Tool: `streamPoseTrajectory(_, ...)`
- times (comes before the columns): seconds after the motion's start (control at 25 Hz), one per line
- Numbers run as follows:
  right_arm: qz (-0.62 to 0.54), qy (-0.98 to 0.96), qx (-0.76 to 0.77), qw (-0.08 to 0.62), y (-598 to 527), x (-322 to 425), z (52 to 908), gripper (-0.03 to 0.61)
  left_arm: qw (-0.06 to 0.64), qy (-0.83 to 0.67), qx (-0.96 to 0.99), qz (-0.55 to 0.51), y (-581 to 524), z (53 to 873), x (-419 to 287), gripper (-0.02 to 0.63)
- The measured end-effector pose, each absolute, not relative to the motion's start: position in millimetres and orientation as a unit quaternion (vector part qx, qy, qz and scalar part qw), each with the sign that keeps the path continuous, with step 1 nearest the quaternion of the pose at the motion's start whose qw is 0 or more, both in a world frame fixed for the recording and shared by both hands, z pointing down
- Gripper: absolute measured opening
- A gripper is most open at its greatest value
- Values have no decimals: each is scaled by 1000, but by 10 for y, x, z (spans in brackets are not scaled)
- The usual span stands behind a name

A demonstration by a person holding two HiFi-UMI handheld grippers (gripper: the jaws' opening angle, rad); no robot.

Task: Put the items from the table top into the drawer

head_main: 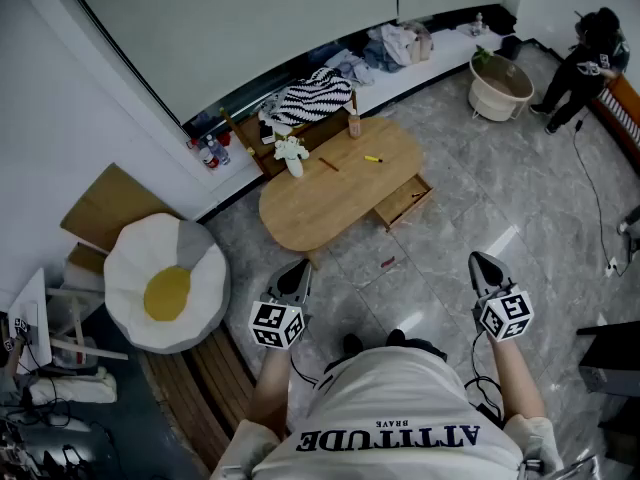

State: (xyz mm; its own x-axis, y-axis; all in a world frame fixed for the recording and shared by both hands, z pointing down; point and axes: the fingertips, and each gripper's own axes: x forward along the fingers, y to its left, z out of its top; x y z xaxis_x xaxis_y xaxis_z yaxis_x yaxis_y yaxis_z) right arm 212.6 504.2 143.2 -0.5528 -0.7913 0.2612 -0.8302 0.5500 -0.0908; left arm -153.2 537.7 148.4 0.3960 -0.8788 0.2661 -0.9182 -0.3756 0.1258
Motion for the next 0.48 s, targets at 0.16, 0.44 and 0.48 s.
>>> streamPoseTrajectory(0.16, 102, -876, 461, 97, 5030, 2121, 1441, 20, 126, -543, 827, 80, 5363, 1483, -1509, 21)
streamPoseTrajectory(0.44, 103, -878, 459, 93, 4981, 2176, 1427, 20, 124, -542, 827, 84, 5331, 1469, -1426, 21)
streamPoseTrajectory(0.48, 103, -878, 459, 93, 4971, 2196, 1425, 20, 124, -543, 827, 84, 5327, 1468, -1408, 21)
